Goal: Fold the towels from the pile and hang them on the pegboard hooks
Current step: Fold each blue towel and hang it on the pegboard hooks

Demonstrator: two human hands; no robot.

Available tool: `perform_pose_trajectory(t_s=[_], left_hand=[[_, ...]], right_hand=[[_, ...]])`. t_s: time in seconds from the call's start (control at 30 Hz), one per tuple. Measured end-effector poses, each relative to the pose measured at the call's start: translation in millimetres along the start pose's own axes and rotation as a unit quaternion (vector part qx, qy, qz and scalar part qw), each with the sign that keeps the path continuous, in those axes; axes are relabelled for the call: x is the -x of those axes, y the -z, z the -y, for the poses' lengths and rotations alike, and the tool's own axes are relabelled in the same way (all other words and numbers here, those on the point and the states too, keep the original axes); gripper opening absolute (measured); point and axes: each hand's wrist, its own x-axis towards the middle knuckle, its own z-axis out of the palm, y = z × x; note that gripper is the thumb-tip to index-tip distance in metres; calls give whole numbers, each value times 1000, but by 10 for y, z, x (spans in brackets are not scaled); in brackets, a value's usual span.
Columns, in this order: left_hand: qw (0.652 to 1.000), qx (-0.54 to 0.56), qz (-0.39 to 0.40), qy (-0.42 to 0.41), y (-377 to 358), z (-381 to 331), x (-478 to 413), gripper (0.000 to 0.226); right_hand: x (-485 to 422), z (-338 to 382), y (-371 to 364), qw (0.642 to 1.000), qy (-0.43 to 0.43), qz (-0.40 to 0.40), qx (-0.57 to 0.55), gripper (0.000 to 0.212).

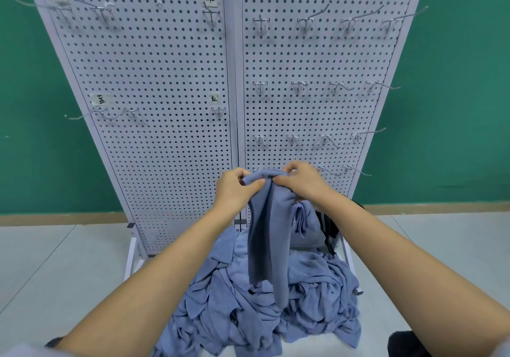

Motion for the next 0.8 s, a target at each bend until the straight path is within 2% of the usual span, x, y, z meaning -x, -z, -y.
perform_pose_trajectory(t_s=[0.07, 0.17, 0.27, 0.37, 0.5, 0.63, 0.73, 0.8], left_hand=[[999, 50, 23, 1, -19, -20, 24, 19], [991, 85, 101, -13, -1, -64, 102, 25], [991, 36, 127, -28, 12, -74, 129, 30], [992, 78, 96, -28, 37, -47, 74, 20], [986, 132, 102, 4, 91, -12, -11, 26], [973, 195, 112, 41, 59, -37, -56, 35], [972, 204, 110, 38, 26, -43, -86, 38], [970, 217, 100, 47, 22, -20, -112, 37]], right_hand=[[14, 20, 1, 990, -48, 8, -135, 20], [18, 25, 31, 969, -72, 29, -236, 21], [33, 33, 46, 954, -70, 56, -287, 16], [54, 27, 103, 947, -55, 99, -299, 22], [35, 11, 210, 984, 15, 117, -134, 40], [18, 10, 227, 983, 90, 162, -1, 43], [-1, 18, 166, 983, 134, 104, 78, 24], [-35, 10, 119, 984, 139, 59, 95, 27]])
